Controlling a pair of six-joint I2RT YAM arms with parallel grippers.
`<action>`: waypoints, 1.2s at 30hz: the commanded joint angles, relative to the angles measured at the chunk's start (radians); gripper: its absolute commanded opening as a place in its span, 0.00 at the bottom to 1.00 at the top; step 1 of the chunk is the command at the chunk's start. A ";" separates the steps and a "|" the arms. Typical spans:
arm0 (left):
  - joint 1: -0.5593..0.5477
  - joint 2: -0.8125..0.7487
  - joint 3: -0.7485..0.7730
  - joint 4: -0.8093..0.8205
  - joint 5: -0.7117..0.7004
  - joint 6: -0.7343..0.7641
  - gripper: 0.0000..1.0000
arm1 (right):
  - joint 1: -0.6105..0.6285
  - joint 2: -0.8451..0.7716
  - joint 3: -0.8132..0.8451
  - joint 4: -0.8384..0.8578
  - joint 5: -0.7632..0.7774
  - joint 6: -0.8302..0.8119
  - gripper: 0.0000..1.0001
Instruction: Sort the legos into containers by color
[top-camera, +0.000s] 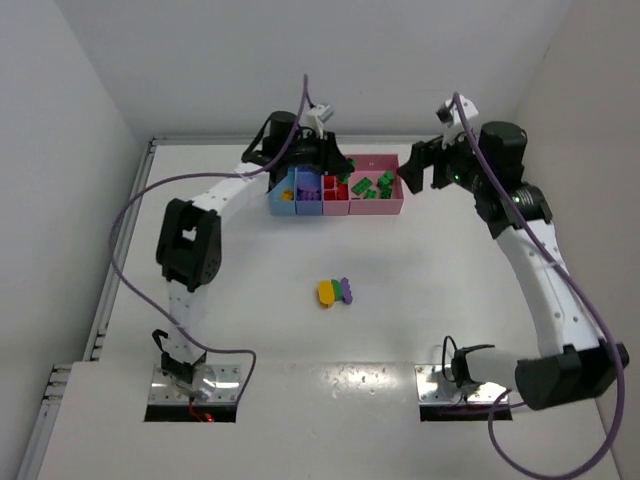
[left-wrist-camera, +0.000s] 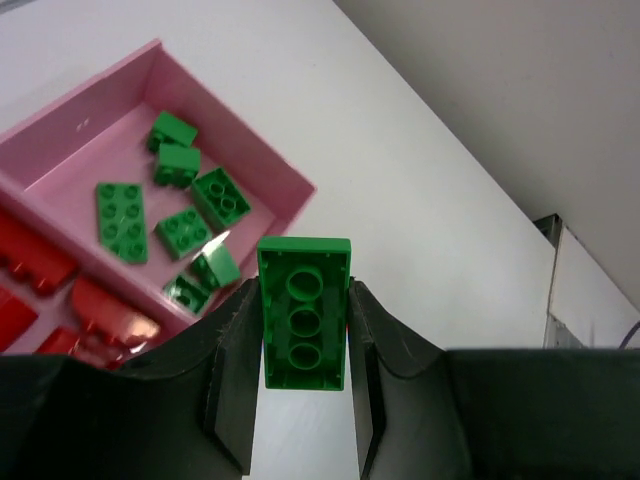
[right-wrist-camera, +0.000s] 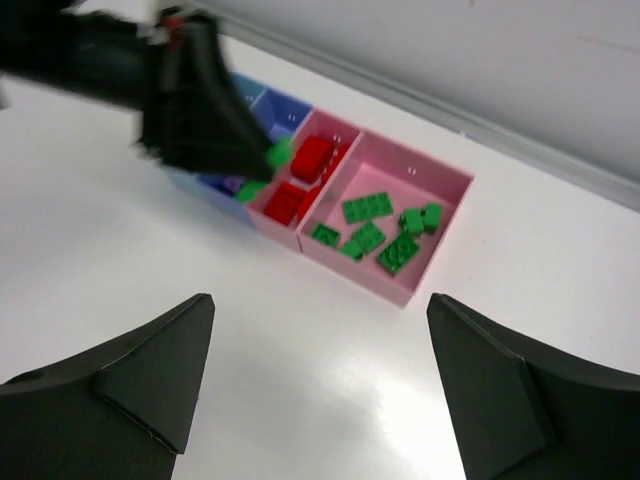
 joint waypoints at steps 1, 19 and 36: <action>-0.034 0.195 0.193 0.037 0.037 -0.077 0.17 | -0.042 -0.067 -0.108 -0.167 -0.037 -0.049 0.87; -0.087 0.376 0.450 0.120 0.041 -0.103 0.93 | -0.078 -0.090 -0.170 -0.439 -0.195 -0.313 0.86; -0.143 -0.552 -0.530 -0.761 -0.134 1.107 1.00 | -0.049 0.089 -0.207 -0.290 -0.168 -0.303 0.85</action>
